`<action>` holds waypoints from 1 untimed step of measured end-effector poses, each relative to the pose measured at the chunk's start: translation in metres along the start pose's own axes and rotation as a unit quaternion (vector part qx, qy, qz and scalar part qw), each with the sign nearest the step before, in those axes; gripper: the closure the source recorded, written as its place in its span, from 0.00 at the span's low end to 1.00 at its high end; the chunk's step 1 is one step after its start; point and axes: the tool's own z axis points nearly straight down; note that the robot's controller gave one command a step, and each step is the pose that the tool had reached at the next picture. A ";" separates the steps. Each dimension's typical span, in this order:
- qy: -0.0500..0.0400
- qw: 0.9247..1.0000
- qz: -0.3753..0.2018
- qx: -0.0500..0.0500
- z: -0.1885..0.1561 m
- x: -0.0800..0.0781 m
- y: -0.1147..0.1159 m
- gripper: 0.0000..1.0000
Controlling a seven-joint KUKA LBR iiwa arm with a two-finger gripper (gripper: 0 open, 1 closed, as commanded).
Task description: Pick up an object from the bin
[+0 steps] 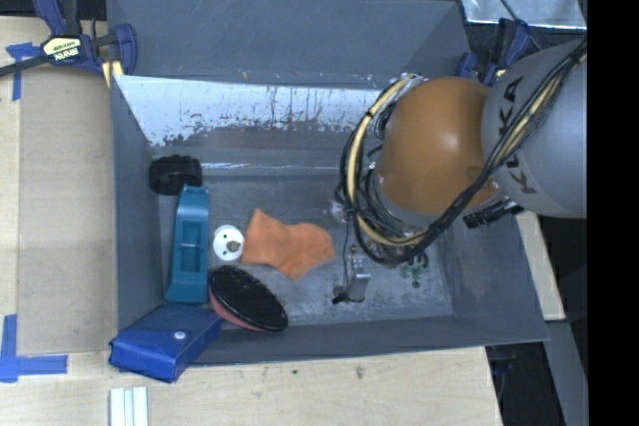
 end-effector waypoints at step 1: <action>0.000 1.000 0.000 0.000 0.000 0.000 0.000 0.00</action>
Offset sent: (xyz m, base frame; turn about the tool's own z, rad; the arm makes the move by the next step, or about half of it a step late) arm 0.0437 0.0538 -0.0864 -0.0003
